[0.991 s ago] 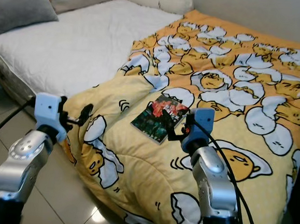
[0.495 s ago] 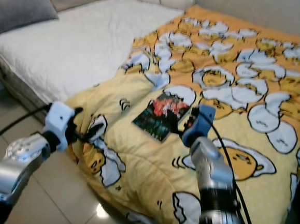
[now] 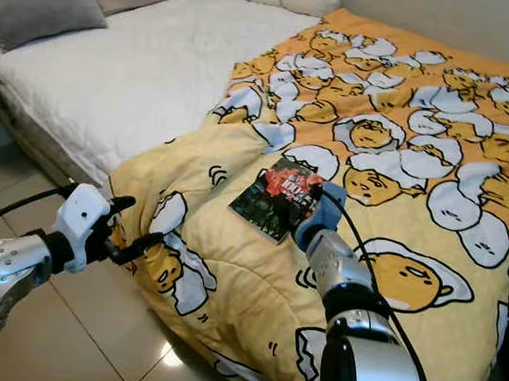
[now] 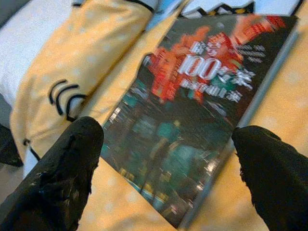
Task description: Clean up the room
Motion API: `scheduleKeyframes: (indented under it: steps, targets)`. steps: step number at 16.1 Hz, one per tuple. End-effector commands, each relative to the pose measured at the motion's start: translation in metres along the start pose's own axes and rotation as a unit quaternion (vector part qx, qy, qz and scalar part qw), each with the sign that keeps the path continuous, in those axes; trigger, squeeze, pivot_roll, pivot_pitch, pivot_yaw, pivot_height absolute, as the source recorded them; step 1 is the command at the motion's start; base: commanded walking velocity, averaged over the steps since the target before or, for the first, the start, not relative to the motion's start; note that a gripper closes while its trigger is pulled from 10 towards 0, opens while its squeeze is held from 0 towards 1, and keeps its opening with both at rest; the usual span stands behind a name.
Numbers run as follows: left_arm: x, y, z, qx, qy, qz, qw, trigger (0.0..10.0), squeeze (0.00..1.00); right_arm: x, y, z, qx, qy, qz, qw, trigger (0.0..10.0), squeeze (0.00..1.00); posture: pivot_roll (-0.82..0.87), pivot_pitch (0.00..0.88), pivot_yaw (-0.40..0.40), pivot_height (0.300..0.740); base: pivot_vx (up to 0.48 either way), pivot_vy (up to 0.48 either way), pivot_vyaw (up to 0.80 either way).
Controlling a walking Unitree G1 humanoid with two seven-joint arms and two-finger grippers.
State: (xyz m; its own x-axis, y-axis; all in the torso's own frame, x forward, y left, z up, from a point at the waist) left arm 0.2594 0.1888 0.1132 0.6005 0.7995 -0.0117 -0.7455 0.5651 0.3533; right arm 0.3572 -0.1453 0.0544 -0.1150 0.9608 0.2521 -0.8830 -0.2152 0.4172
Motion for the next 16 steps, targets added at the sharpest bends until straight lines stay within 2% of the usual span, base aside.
scheduleKeyframes:
  steps: [1, 2, 8, 11, 14, 15, 16]
  targets:
    - [0.001, 0.005, 0.003, 0.002, -0.003, -0.002, 1.000, 10.0, 1.00, 0.003, -0.002, 0.004, -0.008, -0.007, 0.005, 1.000, 10.0, 0.00, 0.13, 0.012, 0.011, 0.740, 0.000, 0.000, 0.00]
    - [-0.002, 0.008, 0.005, 0.002, -0.004, -0.005, 1.000, 10.0, 1.00, 0.004, -0.003, 0.004, -0.004, -0.007, 0.008, 1.000, 10.0, 0.00, 0.14, 0.052, 0.001, 0.740, 0.000, 0.000, 0.00]
    - [-0.015, 0.023, 0.018, 0.004, -0.004, -0.022, 1.000, 10.0, 1.00, 0.006, -0.005, -0.012, 0.026, -0.009, -0.014, 1.000, 10.0, 0.00, 0.20, 0.145, -0.020, 0.740, 0.000, 0.000, 0.00]
    - [-0.028, 0.030, 0.028, 0.007, 0.001, -0.055, 0.998, 10.0, 1.00, 0.011, -0.006, -0.016, 0.031, -0.051, -0.009, 0.998, 10.0, 0.00, 0.22, 0.171, -0.023, 0.740, 0.000, 0.000, 0.00]
    - [-0.046, 0.038, 0.024, 0.028, 0.014, -0.108, 0.994, 10.0, 1.00, 0.022, -0.008, -0.015, 0.017, -0.075, 0.022, 0.997, 10.0, 0.00, 0.24, 0.182, -0.024, 0.740, 0.000, 0.000, 0.00]
    - [-0.050, 0.041, 0.017, 0.047, 0.019, -0.120, 0.992, 10.0, 1.00, 0.025, -0.008, -0.014, 0.011, -0.083, 0.030, 0.996, 10.0, 0.00, 0.25, 0.186, -0.027, 0.740, 0.000, 0.000, 0.00]
    - [-0.049, 0.041, 0.011, 0.057, 0.019, -0.118, 0.991, 10.0, 1.00, 0.027, -0.009, -0.014, 0.010, -0.085, 0.032, 0.996, 10.0, 0.00, 0.25, 0.188, -0.028, 0.740, 0.000, 0.000, 0.00]
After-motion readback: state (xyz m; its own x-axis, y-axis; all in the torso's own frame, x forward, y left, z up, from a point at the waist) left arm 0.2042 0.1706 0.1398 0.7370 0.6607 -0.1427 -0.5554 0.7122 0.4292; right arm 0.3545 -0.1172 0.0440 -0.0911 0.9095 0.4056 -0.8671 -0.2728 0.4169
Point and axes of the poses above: a point about 5 cm out from each wrist's last joint towards the gripper, its own y axis pointing back from the gripper into the wrist, its own z axis along the axis of the wrist's last joint, x = y × z, the point moved 1 cm from there along -y, pointing out of the wrist towards the gripper, and after that the axes turned 12 degrees about y, right-handed, at the moved point
